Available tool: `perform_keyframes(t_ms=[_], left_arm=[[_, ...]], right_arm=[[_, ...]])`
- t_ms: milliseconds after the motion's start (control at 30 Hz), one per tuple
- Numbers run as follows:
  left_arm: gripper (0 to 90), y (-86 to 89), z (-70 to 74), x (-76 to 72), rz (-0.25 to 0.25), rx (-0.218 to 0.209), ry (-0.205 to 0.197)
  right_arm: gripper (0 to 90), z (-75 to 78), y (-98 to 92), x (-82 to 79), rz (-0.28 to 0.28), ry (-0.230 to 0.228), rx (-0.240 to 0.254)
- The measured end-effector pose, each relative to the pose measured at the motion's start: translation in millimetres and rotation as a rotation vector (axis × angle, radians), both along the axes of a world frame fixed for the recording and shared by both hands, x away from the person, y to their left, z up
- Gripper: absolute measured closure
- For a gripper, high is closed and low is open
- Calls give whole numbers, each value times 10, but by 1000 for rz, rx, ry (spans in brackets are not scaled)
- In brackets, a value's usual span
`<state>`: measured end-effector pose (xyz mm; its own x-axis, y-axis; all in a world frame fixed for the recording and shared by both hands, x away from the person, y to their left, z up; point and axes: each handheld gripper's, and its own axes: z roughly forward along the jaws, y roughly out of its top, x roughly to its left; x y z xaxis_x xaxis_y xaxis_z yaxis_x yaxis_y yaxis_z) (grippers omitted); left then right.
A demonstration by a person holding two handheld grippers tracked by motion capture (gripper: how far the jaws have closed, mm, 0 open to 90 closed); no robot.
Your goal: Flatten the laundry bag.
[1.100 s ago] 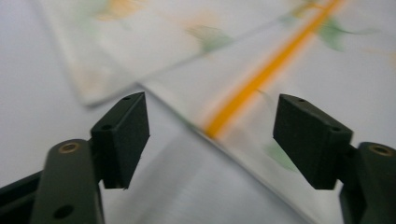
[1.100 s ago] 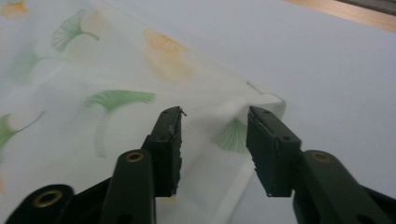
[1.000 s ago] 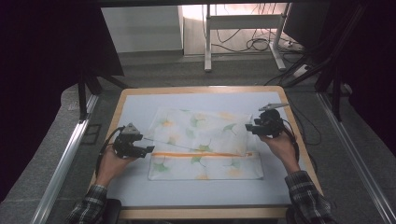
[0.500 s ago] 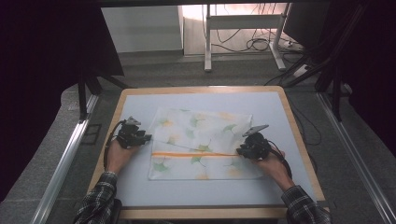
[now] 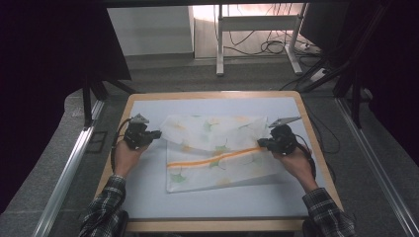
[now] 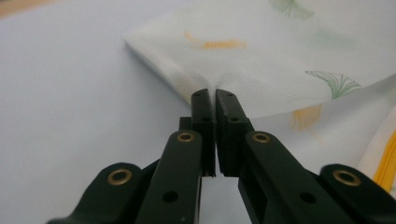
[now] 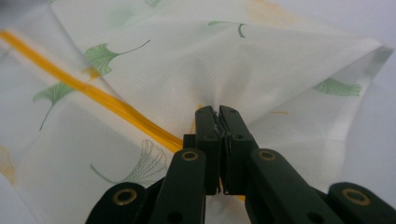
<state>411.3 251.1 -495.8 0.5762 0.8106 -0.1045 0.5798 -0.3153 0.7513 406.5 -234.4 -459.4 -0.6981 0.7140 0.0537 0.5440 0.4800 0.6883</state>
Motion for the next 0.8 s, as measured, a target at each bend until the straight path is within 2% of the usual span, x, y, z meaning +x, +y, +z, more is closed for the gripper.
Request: perform_keyframes(t_ms=[67, 133, 267, 367, 500, 533, 567, 600, 633, 667, 700, 733, 767, 800], left_arm=[[881, -34, 98, 61, 2, -18, -18], [881, -55, 166, 91, 2, -29, -35], [881, -69, 258, 96, 11, -34, -69], [881, -55, 271, 108, 10, -37, -64], [881, -74, 280, 176, 22, -16, -56], [881, -82, 302, 245, 32, -9, -52], [881, -86, 323, 299, 41, -2, -50], [881, -89, 364, 384, 54, 13, -47], [881, -95, 411, 479, 76, 23, -48], [881, -99, 527, 699, 131, 55, -62], [878, -94, 572, 804, 182, 52, -62], [865, -94, 572, 804, 182, 52, -62], [807, -76, 613, 880, 231, 64, -52], [660, -69, 639, 922, 287, 67, -47]], right_arm=[[867, 70, -33, 64, -9, 7, 12], [865, 105, -71, 114, -8, 31, 0], [867, 77, -125, 72, -8, 41, 14], [868, 37, -203, -8, -7, 42, 55], [870, 74, -198, 29, -16, 21, 46], [873, 172, -164, 178, -44, -5, 45], [873, 172, -164, 178, -44, -5, 45], [874, 280, -114, 369, -75, -27, 54], [874, 280, -114, 369, -75, -27, 54], [870, 447, -18, 702, -119, -69, 49], [859, 509, 19, 820, -140, -89, 56], [859, 509, 19, 820, -140, -89, 56], [700, 649, 69, 1094, -233, -153, 89], [631, 698, 81, 1187, -274, -157, 82]])
